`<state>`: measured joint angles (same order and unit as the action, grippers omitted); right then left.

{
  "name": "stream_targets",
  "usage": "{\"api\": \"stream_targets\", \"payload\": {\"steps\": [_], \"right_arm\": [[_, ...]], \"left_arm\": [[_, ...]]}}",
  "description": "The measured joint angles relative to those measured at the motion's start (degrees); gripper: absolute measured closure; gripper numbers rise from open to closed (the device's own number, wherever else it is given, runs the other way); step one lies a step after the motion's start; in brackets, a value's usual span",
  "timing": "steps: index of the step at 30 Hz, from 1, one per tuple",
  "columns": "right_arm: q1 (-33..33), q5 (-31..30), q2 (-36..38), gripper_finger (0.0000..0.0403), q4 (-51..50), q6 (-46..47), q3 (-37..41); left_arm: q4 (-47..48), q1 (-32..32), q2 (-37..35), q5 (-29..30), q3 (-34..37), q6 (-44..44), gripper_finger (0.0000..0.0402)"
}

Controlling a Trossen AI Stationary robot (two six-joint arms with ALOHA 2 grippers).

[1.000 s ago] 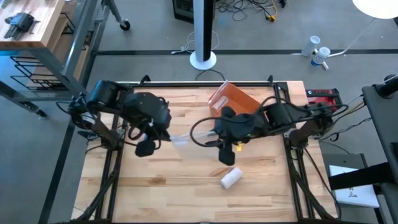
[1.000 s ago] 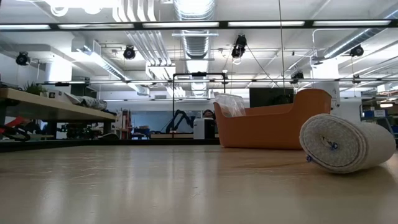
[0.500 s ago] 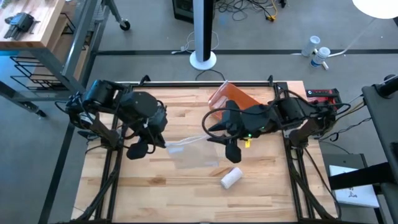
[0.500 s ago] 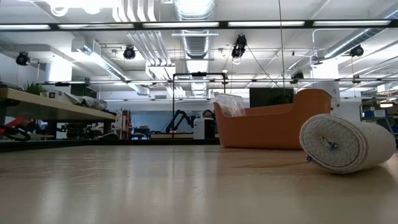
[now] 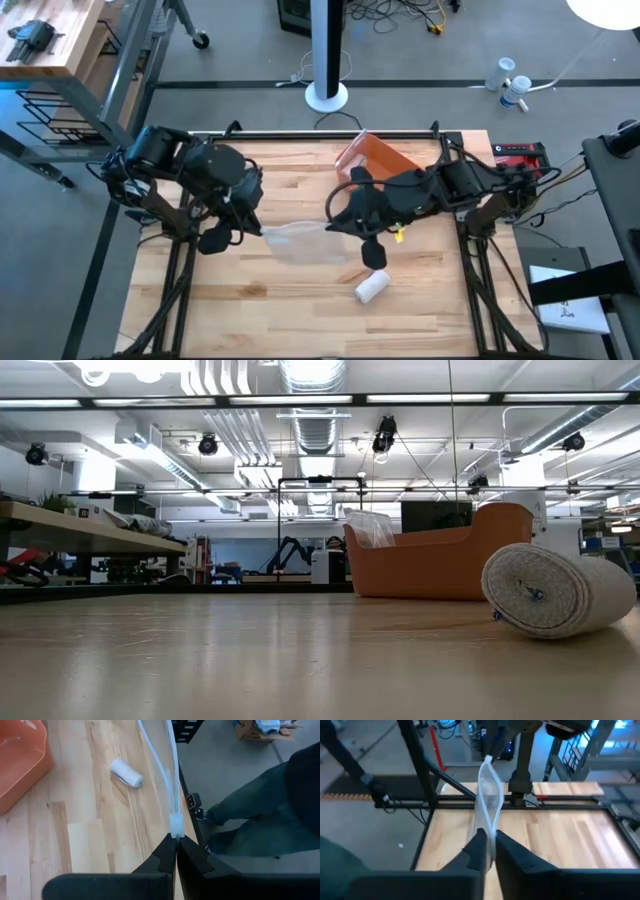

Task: Roll bandage
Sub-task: Open the transparent zip bag

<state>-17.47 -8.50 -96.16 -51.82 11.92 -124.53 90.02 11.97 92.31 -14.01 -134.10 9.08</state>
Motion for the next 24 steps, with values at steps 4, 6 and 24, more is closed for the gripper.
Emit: {"api": "stream_targets", "payload": {"steps": [4,6,24], "right_arm": [[-0.28,-0.06,1.45,0.0279,-1.49,4.13,-0.01],[-0.76,-0.08,1.73,0.0241,-3.84,5.02,-0.02],[-2.99,-0.69,-2.4,0.0295,2.37,-11.7,2.1]], "left_arm": [[-0.39,0.0,-0.74,0.14,0.0,-1.72,0.0401],[-1.33,0.0,-1.33,0.79,0.0,-2.12,0.0401],[-10.51,-0.07,-6.34,4.6,0.0,-1.47,0.0401]]}}
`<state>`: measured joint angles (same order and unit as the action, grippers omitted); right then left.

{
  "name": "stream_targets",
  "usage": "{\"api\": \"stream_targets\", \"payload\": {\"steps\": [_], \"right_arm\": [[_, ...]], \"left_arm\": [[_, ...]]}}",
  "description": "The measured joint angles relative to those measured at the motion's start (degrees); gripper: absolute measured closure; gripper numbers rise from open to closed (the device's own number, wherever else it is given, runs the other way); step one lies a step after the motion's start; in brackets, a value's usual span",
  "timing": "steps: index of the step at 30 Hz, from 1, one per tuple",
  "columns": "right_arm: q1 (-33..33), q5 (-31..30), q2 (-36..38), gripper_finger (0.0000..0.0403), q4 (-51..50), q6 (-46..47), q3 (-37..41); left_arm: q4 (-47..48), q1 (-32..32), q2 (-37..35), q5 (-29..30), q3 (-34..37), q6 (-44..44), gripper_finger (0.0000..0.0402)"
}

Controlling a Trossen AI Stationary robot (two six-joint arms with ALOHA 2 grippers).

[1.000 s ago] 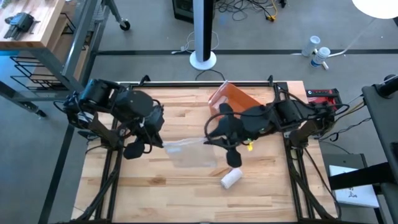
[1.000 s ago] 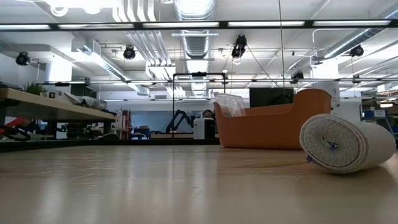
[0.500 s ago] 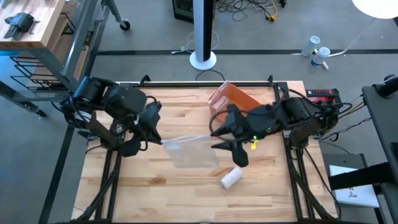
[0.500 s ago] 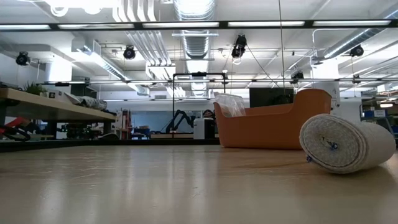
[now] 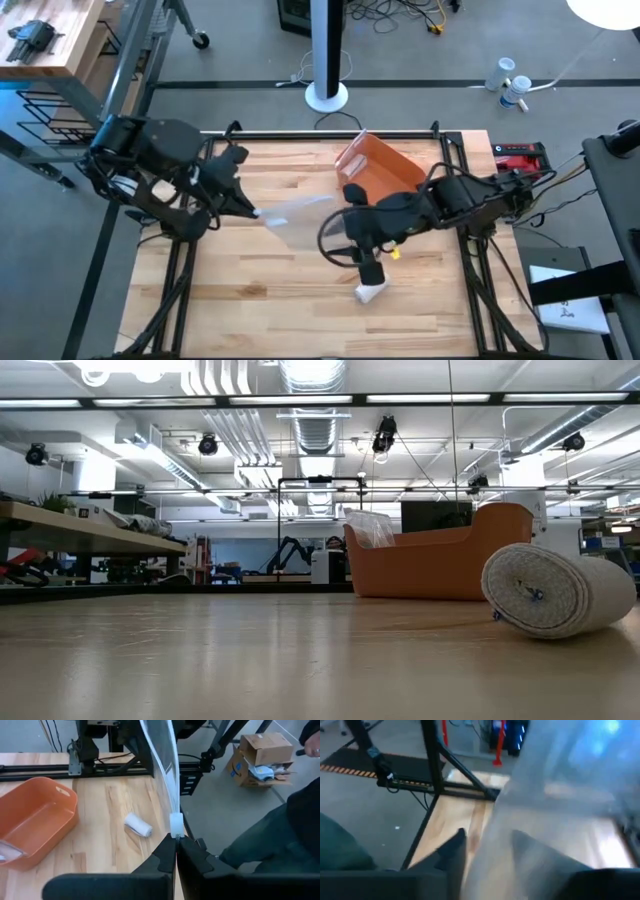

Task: Roll bandage
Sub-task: Open the transparent zip bag

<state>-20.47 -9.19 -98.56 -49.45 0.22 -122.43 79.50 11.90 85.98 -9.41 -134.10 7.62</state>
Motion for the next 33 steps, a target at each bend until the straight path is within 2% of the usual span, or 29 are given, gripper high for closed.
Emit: {"api": "stream_targets", "payload": {"steps": [4,6,10,18,22,24,28,33], "right_arm": [[0.11,-0.48,-0.02,0.0385,0.09,-7.64,0.0],[0.11,-2.24,-0.02,0.0392,0.16,-11.67,0.0],[0.09,-7.49,-0.02,0.0359,0.63,-14.25,0.0],[0.11,-7.42,2.36,0.0252,0.14,6.53,-2.47],[0.04,-6.27,3.74,0.0211,0.16,8.92,-6.24],[0.05,-7.09,3.74,0.0201,0.99,10.71,-8.41],[0.24,-14.46,3.87,0.0199,2.84,13.25,-11.18],[0.54,-18.08,3.63,0.0227,3.76,12.86,-11.08]], "left_arm": [[-0.01,0.0,-0.21,-0.07,0.0,0.42,0.0401],[-0.02,0.04,-0.22,-0.1,0.0,0.42,0.0401],[0.04,0.07,-0.2,-0.13,0.0,0.42,0.0401],[1.07,0.07,-0.73,0.97,0.0,-0.15,0.0401],[1.12,0.07,-0.54,3.35,0.0,-1.68,0.0401],[1.05,0.07,-0.19,4.9,0.0,-2.9,0.0401],[1.09,0.07,0.65,9.33,0.0,-5.09,0.0401],[1.09,0.04,1.4,12.06,0.0,-7.32,0.0401]]}}
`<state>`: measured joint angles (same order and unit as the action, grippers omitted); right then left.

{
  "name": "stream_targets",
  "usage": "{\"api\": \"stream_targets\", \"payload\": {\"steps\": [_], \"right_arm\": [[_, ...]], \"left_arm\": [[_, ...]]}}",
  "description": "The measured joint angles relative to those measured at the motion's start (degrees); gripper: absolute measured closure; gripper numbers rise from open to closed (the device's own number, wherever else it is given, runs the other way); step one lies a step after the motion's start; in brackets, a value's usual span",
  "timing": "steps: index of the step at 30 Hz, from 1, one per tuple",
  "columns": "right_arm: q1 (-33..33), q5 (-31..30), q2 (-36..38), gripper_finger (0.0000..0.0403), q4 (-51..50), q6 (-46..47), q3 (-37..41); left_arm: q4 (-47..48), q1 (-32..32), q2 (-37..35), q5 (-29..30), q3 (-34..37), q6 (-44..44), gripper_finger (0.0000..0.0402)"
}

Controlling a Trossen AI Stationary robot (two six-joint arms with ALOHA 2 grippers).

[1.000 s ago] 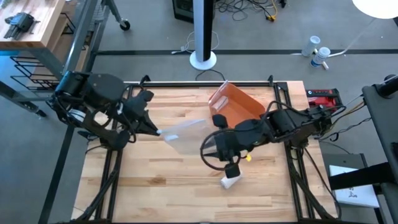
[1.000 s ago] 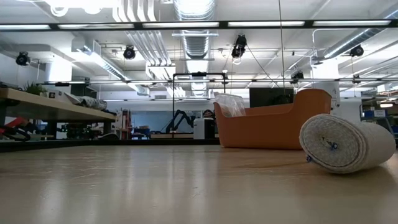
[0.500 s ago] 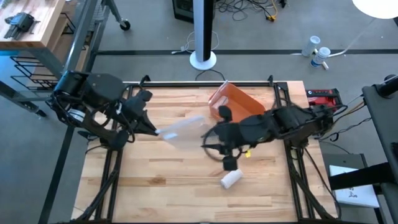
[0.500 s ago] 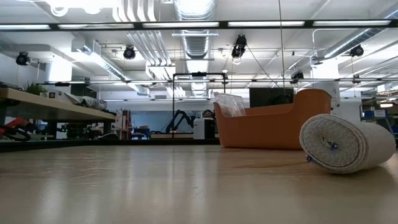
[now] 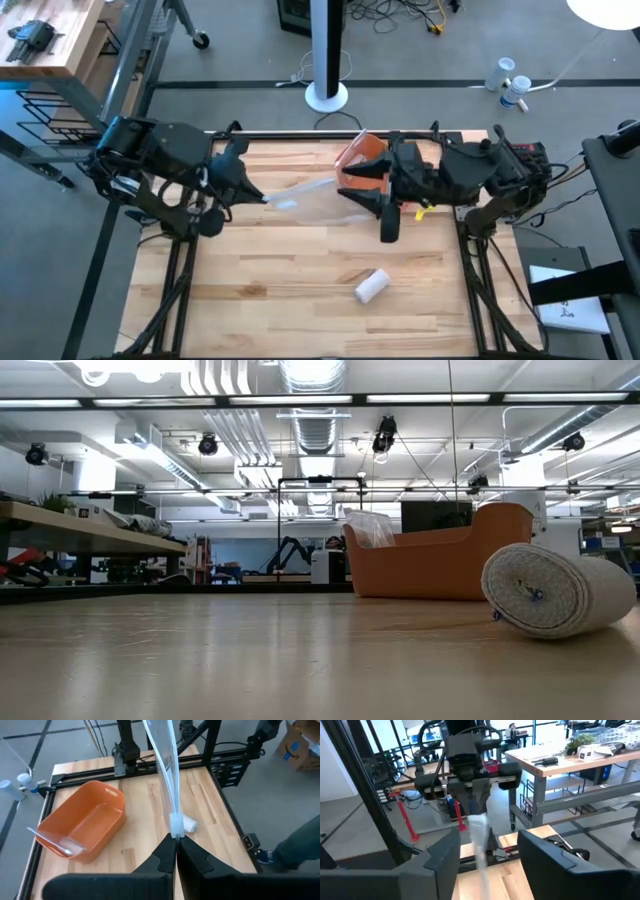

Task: Roll bandage
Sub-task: Open the transparent zip bag

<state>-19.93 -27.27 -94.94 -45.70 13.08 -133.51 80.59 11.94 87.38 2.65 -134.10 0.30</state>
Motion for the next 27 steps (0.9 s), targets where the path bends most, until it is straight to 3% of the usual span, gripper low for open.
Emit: {"api": "stream_targets", "payload": {"steps": [18,27], "right_arm": [[1.1,-0.72,-3.35,0.0394,4.94,-2.53,0.15],[1.15,0.91,-5.54,0.0401,5.03,-8.17,0.28]], "left_arm": [[-0.02,-0.04,0.28,1.43,0.0,-1.27,0.0401],[-1.09,-0.04,1.84,1.36,0.0,3.51,0.0401]]}}
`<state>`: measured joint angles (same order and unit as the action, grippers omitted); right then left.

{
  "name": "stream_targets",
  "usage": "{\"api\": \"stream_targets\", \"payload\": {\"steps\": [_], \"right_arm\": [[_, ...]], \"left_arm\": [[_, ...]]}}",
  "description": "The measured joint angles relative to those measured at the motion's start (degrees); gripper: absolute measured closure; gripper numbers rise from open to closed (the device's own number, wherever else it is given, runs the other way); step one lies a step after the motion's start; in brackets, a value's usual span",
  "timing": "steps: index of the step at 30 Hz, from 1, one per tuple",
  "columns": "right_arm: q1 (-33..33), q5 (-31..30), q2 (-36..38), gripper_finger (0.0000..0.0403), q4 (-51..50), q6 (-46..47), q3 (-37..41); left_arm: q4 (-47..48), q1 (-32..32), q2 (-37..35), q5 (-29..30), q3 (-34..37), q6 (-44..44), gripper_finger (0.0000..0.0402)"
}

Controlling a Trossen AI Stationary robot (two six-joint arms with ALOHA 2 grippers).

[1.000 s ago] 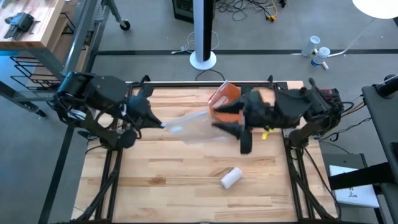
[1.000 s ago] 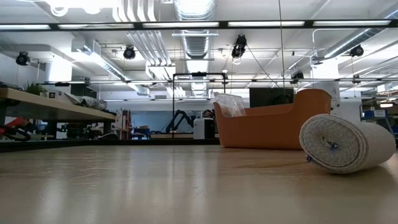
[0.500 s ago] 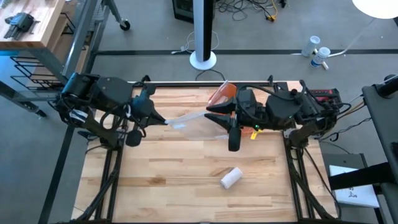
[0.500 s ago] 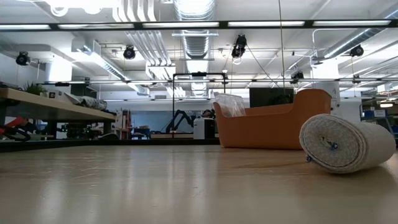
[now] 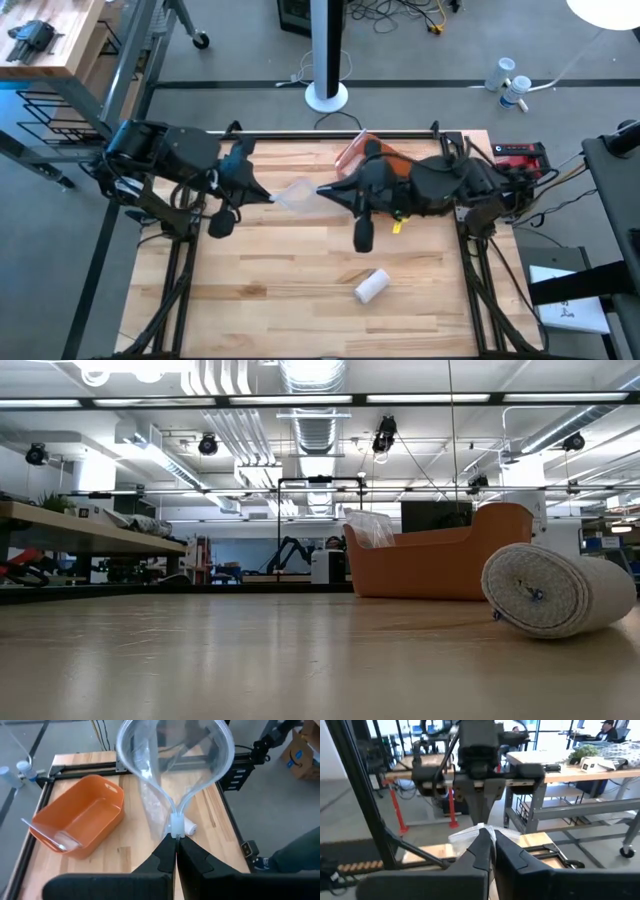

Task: Roll bandage
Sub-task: Open the transparent zip bag

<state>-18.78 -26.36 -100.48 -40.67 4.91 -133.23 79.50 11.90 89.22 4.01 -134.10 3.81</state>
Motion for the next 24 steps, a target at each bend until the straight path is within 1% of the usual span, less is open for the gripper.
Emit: {"api": "stream_targets", "payload": {"steps": [2,8,10,14,16,18,21,24], "right_arm": [[0.04,-2.11,-0.58,0.04,0.11,-0.77,-0.02],[0.06,-6.0,-1.04,0.0402,0.33,-2.76,-0.11],[0.06,-6.13,-0.67,0.0402,0.26,-2.76,-0.12],[0.06,-6.11,-0.47,0.0402,0.25,0.47,-0.18],[0.06,-6.13,-0.47,0.0402,-0.61,2.18,-0.2],[0.06,-7.01,-0.58,0.0402,-1.23,3.33,-0.2],[0.06,-10.51,-0.63,0.0403,-0.94,4.06,-0.12],[0.12,-11.22,-0.86,0.0403,-0.52,3.07,-0.09]], "left_arm": [[-0.04,0.0,0.34,0.0,0.0,1.86,0.0401],[0.03,-0.06,0.57,0.15,0.0,5.78,0.0401],[-0.34,-0.09,0.06,2.5,0.0,6.29,0.0401],[-2.85,-0.1,-1.84,12.21,0.0,5.77,0.0402],[-5.29,-0.17,-2.69,13.53,-0.02,4.76,0.0401],[-8.69,-0.15,-3.2,12.31,-0.02,1.67,0.0401],[-12.76,-0.09,-3.44,5.96,-0.02,-1.45,0.0402],[-13.69,-0.09,-3.24,1.77,-0.02,-2.02,0.0402]]}}
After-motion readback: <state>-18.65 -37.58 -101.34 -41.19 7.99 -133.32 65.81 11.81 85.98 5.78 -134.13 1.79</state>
